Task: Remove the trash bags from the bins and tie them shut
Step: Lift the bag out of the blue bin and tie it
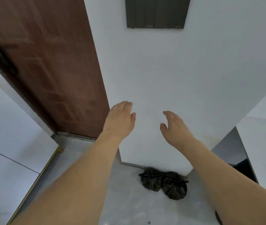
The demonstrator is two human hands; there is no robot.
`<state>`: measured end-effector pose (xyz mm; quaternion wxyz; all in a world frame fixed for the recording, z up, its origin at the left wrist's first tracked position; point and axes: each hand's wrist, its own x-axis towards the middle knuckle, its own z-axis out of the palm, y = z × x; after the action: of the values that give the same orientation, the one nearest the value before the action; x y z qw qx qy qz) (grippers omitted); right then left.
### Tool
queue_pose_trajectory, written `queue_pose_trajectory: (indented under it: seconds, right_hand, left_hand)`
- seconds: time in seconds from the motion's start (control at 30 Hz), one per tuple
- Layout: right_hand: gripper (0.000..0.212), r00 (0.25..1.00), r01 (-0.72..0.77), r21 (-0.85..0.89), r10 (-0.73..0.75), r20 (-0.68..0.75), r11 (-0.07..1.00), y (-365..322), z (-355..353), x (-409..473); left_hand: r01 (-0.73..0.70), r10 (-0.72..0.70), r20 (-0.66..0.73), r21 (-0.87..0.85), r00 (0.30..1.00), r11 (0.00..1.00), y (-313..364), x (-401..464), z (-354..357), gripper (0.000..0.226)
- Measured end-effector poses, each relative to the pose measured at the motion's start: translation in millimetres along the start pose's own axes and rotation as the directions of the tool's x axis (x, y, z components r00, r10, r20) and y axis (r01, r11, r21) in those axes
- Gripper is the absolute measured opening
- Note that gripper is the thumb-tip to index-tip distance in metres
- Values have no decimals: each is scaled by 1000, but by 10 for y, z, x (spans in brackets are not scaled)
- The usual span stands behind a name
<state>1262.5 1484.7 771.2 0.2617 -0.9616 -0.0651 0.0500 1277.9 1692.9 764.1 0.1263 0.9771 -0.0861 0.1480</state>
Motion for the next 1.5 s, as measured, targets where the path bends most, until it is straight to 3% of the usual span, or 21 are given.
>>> queue_pose_trajectory:
  seconds: [0.23,0.53,0.8,1.27,1.5]
  right_hand:
    - [54,994,97,-27,-98,-47,995,-610,-248,-251]
    - [55,989,149,-79,-149,6,986,-1396,258,-385]
    - [54,958,283,-116,-274,88,952,-2118,870,-341]
    - [55,793,551,-59,-500,348,833,-2796,1791,-80]
    - [57,618,709,-22,-607,499,705,-3198,2381,-263]
  left_hand:
    - [91,-89,-82,30,993,995,-148,-266,-779,46]
    - [187,-180,-99,67,979,980,-925,-801,-1119,47]
    - [365,-358,-84,110,930,924,-1753,-1398,-1227,47]
    - [678,-661,-154,156,735,718,-2498,-2285,-1232,46]
    - [829,-798,-225,133,559,543,-2666,-3168,-1154,46]
